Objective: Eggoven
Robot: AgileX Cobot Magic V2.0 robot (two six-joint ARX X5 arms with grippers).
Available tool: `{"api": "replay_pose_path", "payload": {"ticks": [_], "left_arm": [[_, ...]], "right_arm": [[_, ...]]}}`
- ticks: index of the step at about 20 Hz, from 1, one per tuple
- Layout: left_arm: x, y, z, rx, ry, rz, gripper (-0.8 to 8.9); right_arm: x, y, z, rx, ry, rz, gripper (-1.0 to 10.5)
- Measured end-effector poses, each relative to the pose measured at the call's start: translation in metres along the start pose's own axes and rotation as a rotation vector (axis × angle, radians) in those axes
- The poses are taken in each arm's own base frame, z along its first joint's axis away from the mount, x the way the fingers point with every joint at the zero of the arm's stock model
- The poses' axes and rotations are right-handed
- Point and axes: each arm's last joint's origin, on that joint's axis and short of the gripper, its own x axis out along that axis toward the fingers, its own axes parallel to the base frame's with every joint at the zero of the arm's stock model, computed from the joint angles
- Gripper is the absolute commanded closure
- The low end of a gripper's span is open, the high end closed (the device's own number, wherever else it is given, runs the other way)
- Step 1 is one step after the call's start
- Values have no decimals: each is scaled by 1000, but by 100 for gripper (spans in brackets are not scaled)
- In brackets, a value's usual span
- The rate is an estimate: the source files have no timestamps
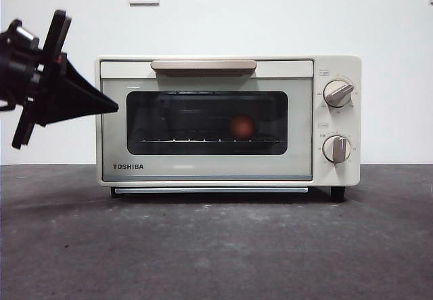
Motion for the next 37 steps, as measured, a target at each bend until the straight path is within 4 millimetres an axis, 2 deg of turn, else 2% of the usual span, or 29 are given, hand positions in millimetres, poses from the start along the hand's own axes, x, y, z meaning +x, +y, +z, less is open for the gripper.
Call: {"api": "replay_pose_path", "payload": {"ticks": [9,13,17,23,27,33,37], "left_arm": [[-27,-60,-15,171,23,180,806],[-45,-83,-24,254,21,241,806],[-63,-103,-27,312,-21,222,806],[-84,-115,-33,339,-38,234,806],[-92,-118,-37,385,-44,271,806],[-101,-126,-36,469,-93,246,806],[-102,-127,-37,474,-89,248,806]], "right_arm": [[3,-2,-7,-22,81,-30,687],[14,-1,-12,-20,76,-28,782],[38,-2,-32,-23,87,-32,951],[74,-4,-63,-34,40,-11,941],[87,-3,-69,-52,-100,37,941],[105,-8,-94,-91,-197,45,941],[105,-10,-92,-98,-252,-27,941]]}}
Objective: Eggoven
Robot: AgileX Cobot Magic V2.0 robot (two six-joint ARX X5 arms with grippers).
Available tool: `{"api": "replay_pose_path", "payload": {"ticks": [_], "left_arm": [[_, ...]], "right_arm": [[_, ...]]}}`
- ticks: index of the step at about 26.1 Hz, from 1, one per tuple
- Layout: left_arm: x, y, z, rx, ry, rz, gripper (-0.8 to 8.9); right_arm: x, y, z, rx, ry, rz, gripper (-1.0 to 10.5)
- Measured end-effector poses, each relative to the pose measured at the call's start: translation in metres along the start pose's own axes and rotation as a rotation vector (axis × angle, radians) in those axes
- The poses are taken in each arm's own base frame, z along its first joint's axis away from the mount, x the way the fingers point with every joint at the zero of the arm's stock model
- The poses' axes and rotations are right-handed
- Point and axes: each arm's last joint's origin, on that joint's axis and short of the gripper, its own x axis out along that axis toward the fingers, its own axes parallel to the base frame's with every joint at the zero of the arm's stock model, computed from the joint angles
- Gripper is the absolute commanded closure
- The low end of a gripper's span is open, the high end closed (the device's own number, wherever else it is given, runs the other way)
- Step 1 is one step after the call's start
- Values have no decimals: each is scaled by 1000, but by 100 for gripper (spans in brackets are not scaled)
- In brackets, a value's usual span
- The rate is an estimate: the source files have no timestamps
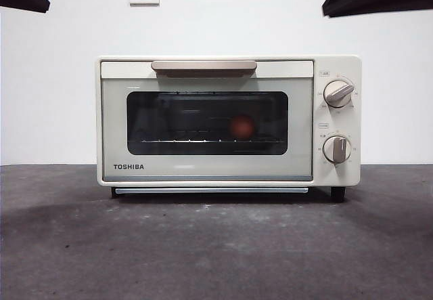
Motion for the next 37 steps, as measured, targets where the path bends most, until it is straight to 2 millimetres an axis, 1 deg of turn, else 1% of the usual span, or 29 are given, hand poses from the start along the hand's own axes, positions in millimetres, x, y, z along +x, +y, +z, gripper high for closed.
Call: {"api": "replay_pose_path", "payload": {"ticks": [4,20,23,26,29,31,33,37], "left_arm": [[0,0,-1,-4,12,3,806],[0,0,-1,-2,9,2,806],[-10,-2,1,62,-36,8,806],[-28,-2,7,164,-139,57,806],[-47,1,6,255,-224,145,806],[-55,3,2,319,-259,220,806],[-58,7,-3,365,-264,294,806],[-58,17,-26,394,-251,388,806]], "right_arm": [[0,-1,0,-6,-8,-42,941],[-1,-1,1,-7,-14,-39,941],[-1,-2,1,-7,-14,-40,941],[-1,-1,1,-7,-14,-39,941],[-1,-2,1,-7,-13,-40,941],[-1,-2,1,-7,-14,-40,941],[-1,-2,1,-7,-14,-40,941],[-1,-1,1,-7,-14,-39,941]]}}
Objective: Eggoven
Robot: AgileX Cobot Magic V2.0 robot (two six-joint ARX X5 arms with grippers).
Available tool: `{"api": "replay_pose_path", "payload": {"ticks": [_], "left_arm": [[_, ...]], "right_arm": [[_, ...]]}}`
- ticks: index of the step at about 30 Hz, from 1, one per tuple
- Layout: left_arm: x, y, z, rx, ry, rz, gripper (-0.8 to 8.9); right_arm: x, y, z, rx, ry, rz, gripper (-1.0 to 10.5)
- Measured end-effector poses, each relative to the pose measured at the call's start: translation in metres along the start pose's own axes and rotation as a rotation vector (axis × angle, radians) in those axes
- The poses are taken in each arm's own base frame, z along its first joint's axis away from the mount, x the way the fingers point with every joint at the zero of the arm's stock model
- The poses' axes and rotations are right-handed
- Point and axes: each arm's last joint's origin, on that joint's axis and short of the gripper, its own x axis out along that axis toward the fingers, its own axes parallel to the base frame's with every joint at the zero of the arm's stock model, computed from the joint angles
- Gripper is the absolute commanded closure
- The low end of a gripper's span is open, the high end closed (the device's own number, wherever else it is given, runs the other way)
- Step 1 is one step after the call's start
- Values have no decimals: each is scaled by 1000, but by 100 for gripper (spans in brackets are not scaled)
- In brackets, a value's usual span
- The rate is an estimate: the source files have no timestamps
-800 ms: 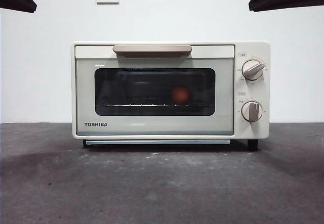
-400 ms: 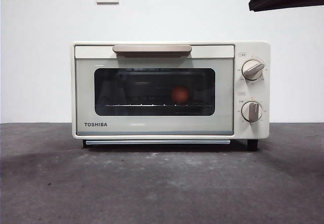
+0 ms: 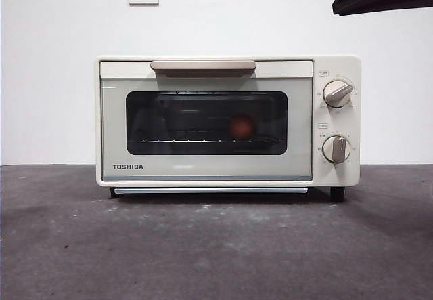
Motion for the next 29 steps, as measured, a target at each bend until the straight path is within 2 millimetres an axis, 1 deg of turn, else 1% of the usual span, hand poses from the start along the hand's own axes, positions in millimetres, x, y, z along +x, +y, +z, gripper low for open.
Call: {"api": "replay_pose_path", "payload": {"ticks": [5,11,16,29], "left_arm": [[1,-1,-39,-6,29,52,806],[5,-6,-82,-22,72,54,806],[8,-10,-108,-34,112,48,806],[8,-10,-109,-67,116,50,806]], "right_arm": [[0,0,0,0,0,0,941],[0,0,0,0,0,0,941],[0,0,0,0,-1,0,941],[0,0,0,0,0,-8,941]]}}
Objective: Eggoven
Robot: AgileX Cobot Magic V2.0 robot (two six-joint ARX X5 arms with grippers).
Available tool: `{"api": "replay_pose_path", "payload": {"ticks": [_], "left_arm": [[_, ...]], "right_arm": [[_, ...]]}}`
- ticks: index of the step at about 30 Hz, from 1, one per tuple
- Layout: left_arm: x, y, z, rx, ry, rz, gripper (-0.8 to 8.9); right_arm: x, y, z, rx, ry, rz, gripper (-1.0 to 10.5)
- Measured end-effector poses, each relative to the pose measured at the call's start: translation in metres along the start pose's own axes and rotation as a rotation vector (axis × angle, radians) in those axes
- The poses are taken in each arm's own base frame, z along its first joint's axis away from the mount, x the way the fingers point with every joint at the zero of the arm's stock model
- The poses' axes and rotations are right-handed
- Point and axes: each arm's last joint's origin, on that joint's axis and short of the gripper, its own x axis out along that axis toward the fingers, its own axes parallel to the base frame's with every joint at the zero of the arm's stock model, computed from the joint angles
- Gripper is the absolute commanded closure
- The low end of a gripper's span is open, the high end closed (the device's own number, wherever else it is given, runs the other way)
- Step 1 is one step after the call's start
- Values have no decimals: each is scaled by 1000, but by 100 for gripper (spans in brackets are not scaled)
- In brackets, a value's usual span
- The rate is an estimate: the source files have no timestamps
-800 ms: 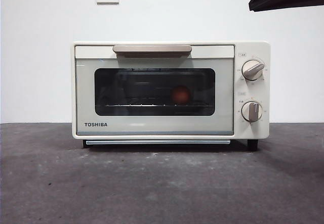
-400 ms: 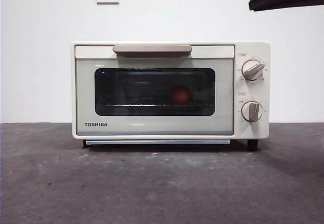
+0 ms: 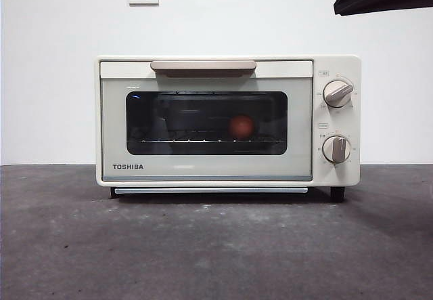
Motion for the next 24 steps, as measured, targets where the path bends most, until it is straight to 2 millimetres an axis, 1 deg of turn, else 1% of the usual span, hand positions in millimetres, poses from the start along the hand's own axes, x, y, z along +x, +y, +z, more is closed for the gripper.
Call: {"api": "replay_pose_path", "payload": {"ticks": [15,18,20,24], "left_arm": [[0,0,0,-4,0,0,806],[0,0,0,-3,0,0,806],[0,0,0,-3,0,0,806],[0,0,0,-4,0,0,806]], "right_arm": [[0,0,0,-3,-2,-5,941],[-6,-8,6,-9,-42,-30,941],[-10,-17,11,-12,-76,-35,941],[-16,-38,13,-56,-80,22,941]]}}
